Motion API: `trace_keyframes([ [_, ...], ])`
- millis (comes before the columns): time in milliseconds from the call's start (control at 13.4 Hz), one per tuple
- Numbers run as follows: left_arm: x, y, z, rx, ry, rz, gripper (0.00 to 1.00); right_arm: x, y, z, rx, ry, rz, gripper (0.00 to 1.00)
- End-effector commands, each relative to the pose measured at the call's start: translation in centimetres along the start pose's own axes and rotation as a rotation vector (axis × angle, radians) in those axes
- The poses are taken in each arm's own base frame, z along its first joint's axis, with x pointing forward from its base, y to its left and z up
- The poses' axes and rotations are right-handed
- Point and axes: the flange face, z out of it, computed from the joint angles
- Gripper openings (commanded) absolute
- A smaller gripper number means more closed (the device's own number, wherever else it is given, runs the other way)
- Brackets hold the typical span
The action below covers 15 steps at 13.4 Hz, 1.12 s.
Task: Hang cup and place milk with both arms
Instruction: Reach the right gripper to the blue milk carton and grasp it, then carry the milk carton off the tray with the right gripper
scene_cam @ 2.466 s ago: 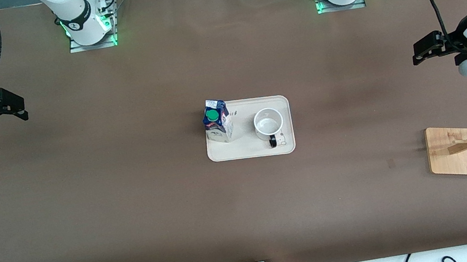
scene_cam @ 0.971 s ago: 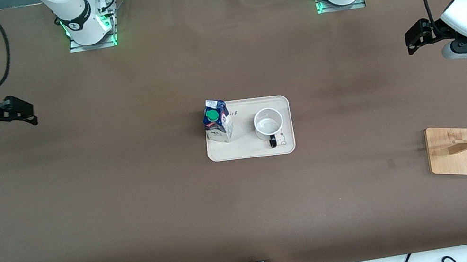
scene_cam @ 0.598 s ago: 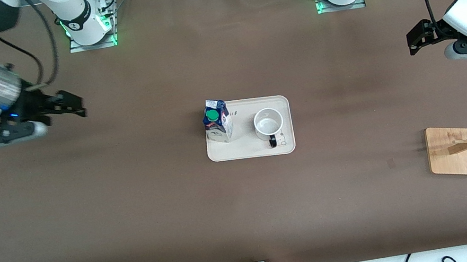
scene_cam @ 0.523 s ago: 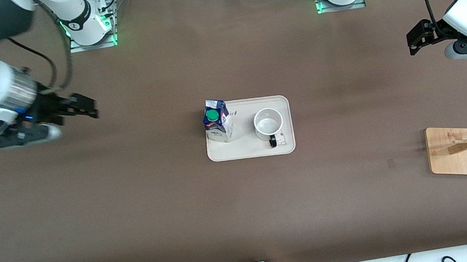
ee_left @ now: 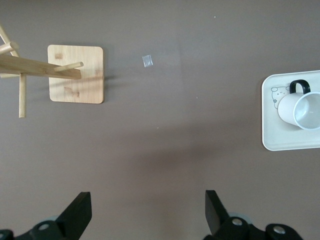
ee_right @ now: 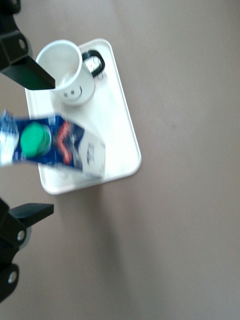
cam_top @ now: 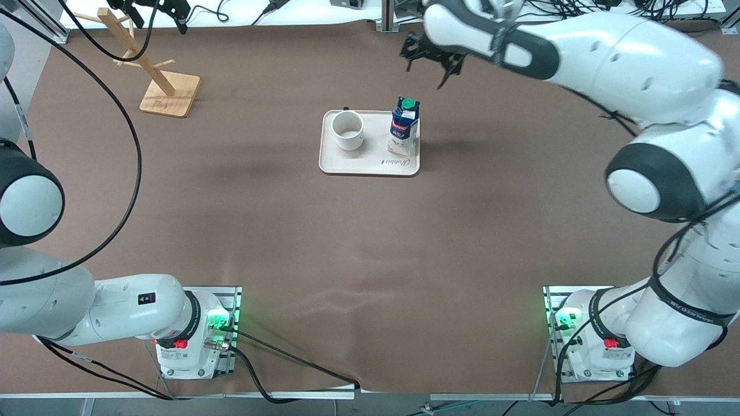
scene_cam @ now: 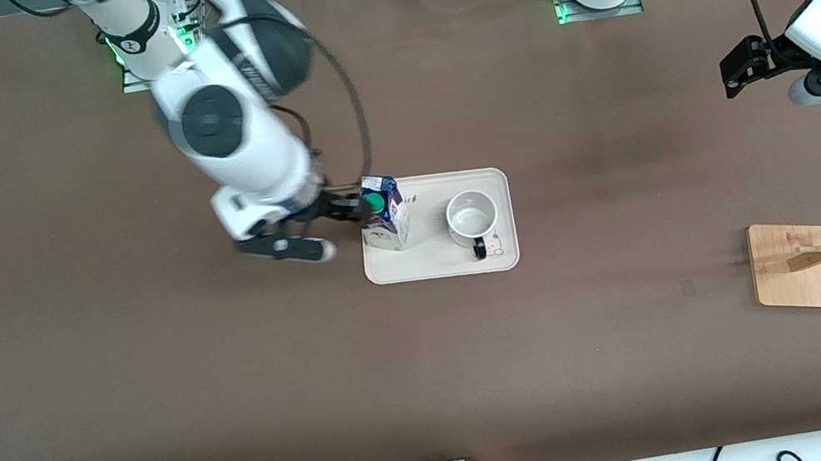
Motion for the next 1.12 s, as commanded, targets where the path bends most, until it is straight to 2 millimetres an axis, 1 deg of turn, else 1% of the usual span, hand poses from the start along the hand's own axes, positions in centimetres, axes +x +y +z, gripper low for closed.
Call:
trace_keyframes([
  [0,-3.8,0.9,1.0,0.019,0.051,0.013,1.0,-0.8,-3.1,1.8,-0.013,0.06,0.007,1.0],
  [75,-3.8,0.5,1.1,0.019,0.048,0.005,1.0,-0.6,-2.8,2.6,-0.039,0.07,-0.01,1.0],
  [149,-3.7,0.5,0.8,0.018,0.05,0.008,1.0,-0.5,-2.6,2.8,-0.053,0.078,-0.031,1.0],
  [224,-3.4,0.4,0.8,0.017,0.048,0.009,1.0,-0.6,-2.5,2.5,-0.057,0.075,-0.05,1.0],
  [374,-3.4,0.8,0.8,0.017,0.049,0.016,1.0,-0.4,-1.9,2.8,-0.091,0.048,-0.06,1.0],
  [448,-3.4,0.8,0.8,0.017,0.049,0.016,1.0,-0.6,-1.6,3.2,-0.106,0.034,-0.059,1.0],
  [523,-3.4,0.8,0.8,0.017,0.049,0.016,1.0,-0.9,-1.3,4.0,-0.124,0.018,-0.053,1.0],
  [747,-3.3,0.9,0.9,0.017,0.047,0.01,1.0,-2.2,-1.4,5.3,-0.143,-0.005,-0.033,1.0],
  [822,-3.3,0.9,0.9,0.016,0.046,0.01,1.0,-2.5,-1.6,5.6,-0.145,-0.006,-0.036,1.0],
  [1046,-3.3,0.9,0.9,0.016,0.043,0.01,1.0,-2.8,-1.7,5.8,-0.146,-0.007,-0.031,1.0],
])
